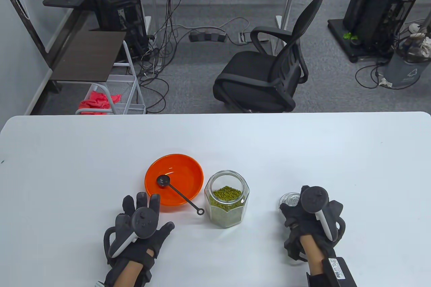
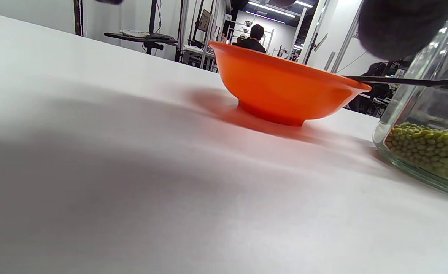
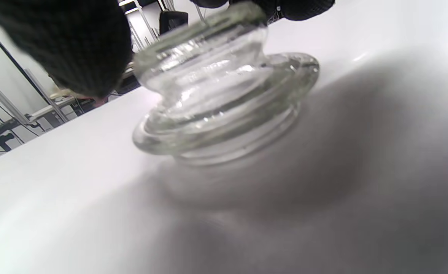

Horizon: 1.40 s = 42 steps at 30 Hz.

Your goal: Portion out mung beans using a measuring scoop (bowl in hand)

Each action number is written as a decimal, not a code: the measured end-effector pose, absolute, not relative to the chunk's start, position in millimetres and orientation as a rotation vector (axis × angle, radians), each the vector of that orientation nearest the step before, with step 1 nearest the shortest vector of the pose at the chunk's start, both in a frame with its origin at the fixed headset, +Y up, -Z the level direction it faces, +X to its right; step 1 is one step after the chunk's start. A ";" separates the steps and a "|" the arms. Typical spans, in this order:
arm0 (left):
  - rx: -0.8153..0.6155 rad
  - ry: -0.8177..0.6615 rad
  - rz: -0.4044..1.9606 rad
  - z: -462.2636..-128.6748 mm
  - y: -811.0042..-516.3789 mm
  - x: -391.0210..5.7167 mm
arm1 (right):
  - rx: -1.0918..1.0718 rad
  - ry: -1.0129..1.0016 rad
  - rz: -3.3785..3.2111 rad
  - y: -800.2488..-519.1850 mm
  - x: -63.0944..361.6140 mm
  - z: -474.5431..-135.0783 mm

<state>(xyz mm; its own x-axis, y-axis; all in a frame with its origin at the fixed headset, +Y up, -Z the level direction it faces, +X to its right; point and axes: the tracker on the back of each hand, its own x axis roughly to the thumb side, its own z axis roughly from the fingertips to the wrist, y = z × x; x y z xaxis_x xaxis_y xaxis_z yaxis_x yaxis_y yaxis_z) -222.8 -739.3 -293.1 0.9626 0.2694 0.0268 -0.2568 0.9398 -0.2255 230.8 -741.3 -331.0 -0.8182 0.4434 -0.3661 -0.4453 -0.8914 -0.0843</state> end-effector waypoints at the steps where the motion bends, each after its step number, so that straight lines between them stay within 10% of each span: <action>1: -0.228 -0.058 0.270 -293.4 -739.0 -222.5 | -0.503 -0.001 2.615 -738.8 229.0 -330.7; 15: -0.186 0.028 0.372 -323.8 -718.3 -228.8 | -0.144 -0.223 2.613 -714.0 197.5 -314.2; 42: -0.373 0.356 0.258 -419.2 -742.5 -250.2 | -0.168 -0.185 2.601 -713.3 203.2 -309.4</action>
